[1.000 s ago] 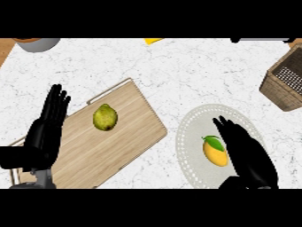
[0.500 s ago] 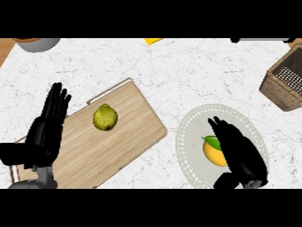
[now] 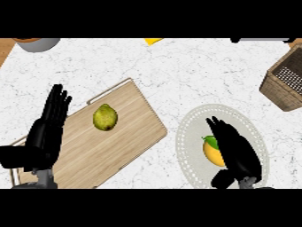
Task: Pick the lemon from the placemat and place it in the basket
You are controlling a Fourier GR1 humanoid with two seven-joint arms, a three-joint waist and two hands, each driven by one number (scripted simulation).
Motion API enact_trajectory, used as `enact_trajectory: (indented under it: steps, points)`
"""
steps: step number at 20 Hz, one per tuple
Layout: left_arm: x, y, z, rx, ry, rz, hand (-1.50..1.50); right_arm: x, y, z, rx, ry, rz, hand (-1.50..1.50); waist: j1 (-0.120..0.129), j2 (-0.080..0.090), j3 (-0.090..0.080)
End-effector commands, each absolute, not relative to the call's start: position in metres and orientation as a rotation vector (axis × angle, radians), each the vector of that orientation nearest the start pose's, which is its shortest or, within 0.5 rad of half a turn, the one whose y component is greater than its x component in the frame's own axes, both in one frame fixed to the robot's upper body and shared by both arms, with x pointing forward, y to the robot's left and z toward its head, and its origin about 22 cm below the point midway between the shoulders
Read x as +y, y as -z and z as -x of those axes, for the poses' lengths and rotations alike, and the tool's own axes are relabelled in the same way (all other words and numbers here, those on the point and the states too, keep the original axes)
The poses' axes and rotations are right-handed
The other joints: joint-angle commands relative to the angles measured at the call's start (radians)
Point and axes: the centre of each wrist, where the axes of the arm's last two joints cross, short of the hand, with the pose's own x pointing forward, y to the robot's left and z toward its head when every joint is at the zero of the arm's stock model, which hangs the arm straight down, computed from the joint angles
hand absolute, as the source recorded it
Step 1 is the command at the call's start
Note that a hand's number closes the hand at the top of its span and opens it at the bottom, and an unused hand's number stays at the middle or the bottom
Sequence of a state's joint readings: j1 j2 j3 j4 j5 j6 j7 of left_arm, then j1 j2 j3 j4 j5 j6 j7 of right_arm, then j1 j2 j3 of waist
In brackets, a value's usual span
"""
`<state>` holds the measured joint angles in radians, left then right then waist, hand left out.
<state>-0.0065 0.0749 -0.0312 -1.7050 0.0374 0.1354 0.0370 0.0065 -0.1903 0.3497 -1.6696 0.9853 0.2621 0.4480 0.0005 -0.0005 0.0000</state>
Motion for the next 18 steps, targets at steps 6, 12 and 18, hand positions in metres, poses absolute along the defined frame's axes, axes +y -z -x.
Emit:
enact_trajectory:
  steps: [6,12,18]
  points:
    - [0.238,-0.049,-0.239,-1.676,-0.054,-0.074,0.00,-0.194,-0.007,-0.235,-1.000,-1.222,0.713,1.50,0.001,0.000,0.000]
    - [0.235,-0.019,-0.231,-1.652,-0.072,-0.076,0.00,-0.209,0.024,-0.229,-1.034,-1.327,0.725,1.50,0.000,0.000,0.000]
    - [0.238,-0.024,-0.228,-1.666,-0.055,-0.106,0.00,-0.186,0.007,-0.231,-1.087,-1.369,0.781,1.50,0.000,0.000,0.000]
